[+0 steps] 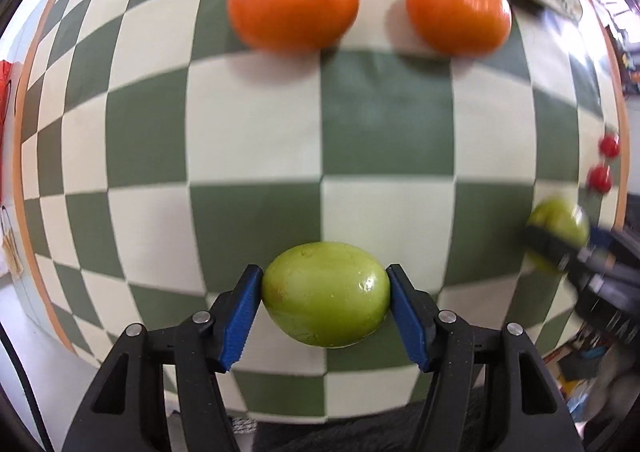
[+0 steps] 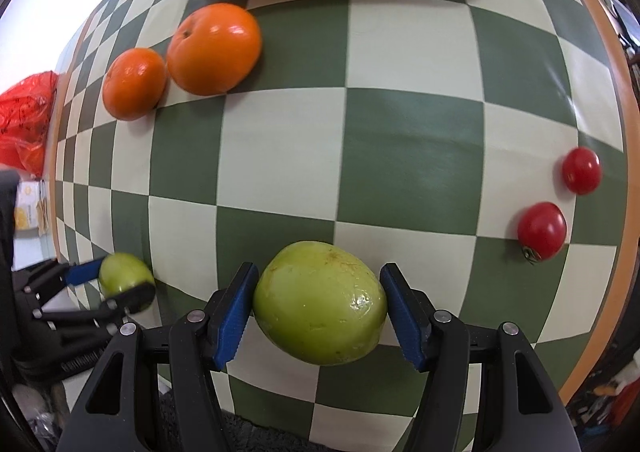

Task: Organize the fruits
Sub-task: 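Grasp the large green apple with the right gripper while the left grasps the small green fruit, then set both green fruits onto the plate in front of the others and release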

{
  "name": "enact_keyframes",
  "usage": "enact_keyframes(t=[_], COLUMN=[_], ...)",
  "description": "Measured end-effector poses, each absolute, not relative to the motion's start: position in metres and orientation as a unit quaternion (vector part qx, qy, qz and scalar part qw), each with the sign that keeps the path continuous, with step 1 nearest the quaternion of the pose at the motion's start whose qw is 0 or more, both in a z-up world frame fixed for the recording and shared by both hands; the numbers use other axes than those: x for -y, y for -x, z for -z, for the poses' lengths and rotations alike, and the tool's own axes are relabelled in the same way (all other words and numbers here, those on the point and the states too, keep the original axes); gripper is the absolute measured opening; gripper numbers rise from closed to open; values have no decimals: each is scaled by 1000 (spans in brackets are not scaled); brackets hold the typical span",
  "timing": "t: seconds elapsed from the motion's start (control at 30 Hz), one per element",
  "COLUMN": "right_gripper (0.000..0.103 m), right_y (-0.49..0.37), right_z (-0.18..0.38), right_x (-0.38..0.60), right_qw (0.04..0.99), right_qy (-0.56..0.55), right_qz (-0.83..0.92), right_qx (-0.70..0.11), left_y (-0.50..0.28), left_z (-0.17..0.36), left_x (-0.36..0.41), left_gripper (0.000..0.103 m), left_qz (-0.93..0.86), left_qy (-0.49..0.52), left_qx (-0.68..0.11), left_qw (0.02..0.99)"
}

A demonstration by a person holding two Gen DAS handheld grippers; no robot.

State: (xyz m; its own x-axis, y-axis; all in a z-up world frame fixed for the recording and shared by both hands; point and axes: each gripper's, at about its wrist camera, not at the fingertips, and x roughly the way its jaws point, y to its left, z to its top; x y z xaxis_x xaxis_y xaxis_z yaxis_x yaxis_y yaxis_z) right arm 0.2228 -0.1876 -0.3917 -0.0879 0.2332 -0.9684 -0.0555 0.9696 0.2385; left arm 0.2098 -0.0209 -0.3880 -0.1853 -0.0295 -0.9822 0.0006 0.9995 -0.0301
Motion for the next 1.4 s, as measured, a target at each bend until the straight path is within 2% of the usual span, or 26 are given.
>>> enact_keyframes(t=[0.17, 0.4, 0.47, 0.63, 0.77, 1.03, 1.2, 1.4], right_gripper=[67, 69, 69, 66, 66, 66, 66, 66], right_y=[-222, -220, -221, -220, -224, -275, -341, -404], right_z=[397, 399, 399, 396, 393, 337, 308, 326], right_x=[201, 201, 197, 189, 193, 225, 250, 241], right_qw=[664, 657, 657, 660, 660, 704, 740, 750], right_qy=[-94, -90, -84, -60, -93, -156, -157, -145], right_qz=[-104, -107, -109, -113, -116, -117, -105, -109], right_qx=[-734, -741, -742, -740, -737, -683, -646, -636], left_y=[-218, -209, -227, -233, -249, -350, -413, -463], left_z=[389, 389, 390, 369, 341, 272, 283, 312], left_x=[30, 33, 33, 33, 32, 48, 62, 69], left_gripper=[60, 60, 60, 60, 60, 60, 60, 60], left_qz=[4, 0, -1, 5, 23, 56, 56, 52], left_qy=[16, 14, 15, 27, 57, 98, 113, 122], left_qx=[-766, -764, -765, -754, -740, -690, -693, -725], left_qw=[643, 645, 644, 656, 669, 715, 710, 675])
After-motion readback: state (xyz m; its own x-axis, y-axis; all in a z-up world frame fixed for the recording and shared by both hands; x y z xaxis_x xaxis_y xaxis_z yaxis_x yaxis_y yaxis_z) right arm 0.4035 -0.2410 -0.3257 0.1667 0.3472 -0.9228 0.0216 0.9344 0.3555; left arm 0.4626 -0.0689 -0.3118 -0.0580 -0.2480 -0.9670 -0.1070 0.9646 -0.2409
